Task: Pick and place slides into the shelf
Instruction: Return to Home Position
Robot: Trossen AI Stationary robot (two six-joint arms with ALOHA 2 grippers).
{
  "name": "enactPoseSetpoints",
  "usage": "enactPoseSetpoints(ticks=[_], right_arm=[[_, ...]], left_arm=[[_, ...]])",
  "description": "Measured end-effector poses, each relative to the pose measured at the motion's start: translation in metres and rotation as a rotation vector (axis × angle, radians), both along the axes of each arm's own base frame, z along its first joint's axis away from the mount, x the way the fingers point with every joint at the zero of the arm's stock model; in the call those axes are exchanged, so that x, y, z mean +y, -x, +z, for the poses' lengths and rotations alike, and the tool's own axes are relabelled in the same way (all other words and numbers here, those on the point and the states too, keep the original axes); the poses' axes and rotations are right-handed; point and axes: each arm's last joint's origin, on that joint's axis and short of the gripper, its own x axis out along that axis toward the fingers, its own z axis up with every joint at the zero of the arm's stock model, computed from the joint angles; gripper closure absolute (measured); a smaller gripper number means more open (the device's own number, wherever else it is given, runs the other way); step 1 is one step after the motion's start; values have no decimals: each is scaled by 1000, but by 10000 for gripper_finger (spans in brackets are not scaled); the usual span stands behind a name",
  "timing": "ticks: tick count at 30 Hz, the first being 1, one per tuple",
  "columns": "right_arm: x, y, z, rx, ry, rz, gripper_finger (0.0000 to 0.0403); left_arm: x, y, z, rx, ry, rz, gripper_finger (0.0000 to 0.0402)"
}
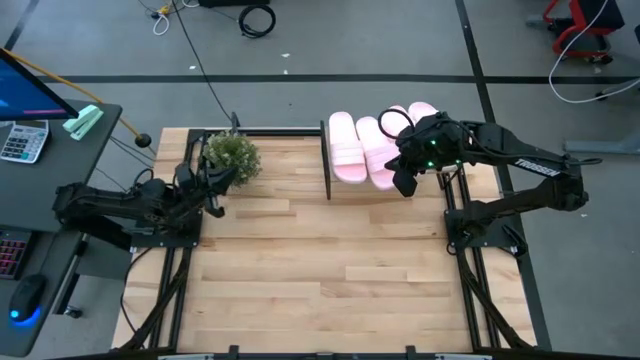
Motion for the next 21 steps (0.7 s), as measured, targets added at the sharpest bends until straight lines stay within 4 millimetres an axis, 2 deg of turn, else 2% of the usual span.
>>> enactPoseSetpoints(ticks=[5, 21], right_arm=[[0, 1, -1, 17, -1, -30, 400], [1, 7, -6, 76, -65, -83, 400]], left_arm=[[0, 9, -7, -16, -6, -9, 401], [1, 22, -21, 94, -5, -16, 400]])
